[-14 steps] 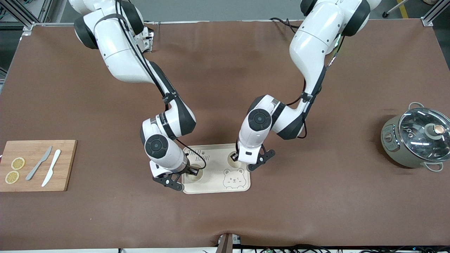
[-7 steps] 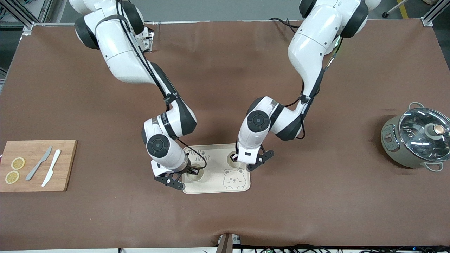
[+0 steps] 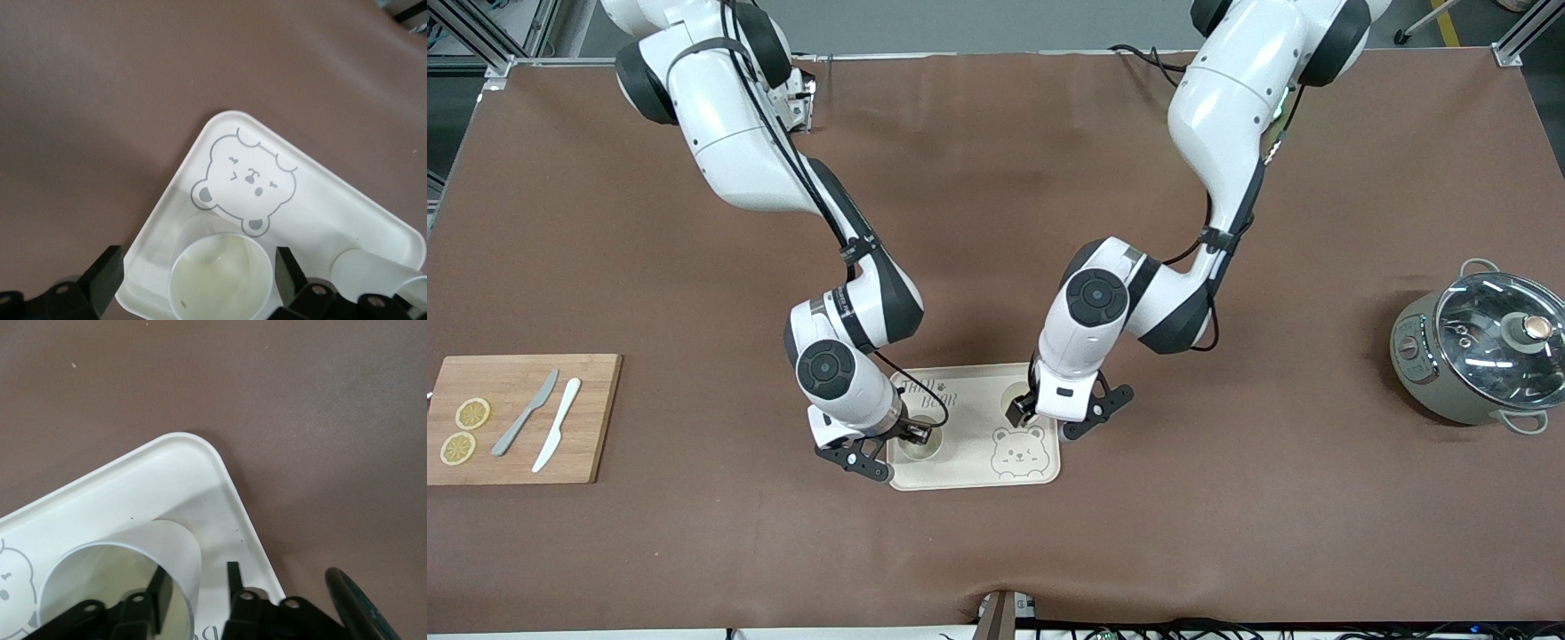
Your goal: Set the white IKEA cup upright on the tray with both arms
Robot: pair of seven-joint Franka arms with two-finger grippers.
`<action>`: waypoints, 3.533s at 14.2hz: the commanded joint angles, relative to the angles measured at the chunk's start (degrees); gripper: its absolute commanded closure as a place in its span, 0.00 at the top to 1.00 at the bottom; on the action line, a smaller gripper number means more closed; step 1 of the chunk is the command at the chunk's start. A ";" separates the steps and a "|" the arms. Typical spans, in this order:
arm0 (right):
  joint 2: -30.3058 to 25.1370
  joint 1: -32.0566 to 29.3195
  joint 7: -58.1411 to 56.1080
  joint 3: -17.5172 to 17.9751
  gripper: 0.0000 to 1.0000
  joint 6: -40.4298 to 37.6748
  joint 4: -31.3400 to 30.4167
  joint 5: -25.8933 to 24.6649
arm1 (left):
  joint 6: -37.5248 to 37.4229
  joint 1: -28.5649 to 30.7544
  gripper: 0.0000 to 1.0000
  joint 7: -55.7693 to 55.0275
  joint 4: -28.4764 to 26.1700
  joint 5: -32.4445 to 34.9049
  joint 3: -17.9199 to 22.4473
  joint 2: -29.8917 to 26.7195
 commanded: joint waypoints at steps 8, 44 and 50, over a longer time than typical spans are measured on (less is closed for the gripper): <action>-5.97 -1.27 -2.70 -0.11 1.00 -8.89 -0.06 0.72 | -16.36 7.84 1.00 19.10 -8.36 0.98 0.07 -16.90; -48.08 -28.52 -48.76 0.15 1.00 -32.89 -25.46 -6.66 | -43.08 33.07 1.00 66.85 -7.15 -1.39 0.25 -41.36; -47.81 -28.08 -48.66 0.15 1.00 -33.07 -24.93 -6.84 | -43.08 33.33 1.00 66.85 -7.15 -1.21 0.43 -41.00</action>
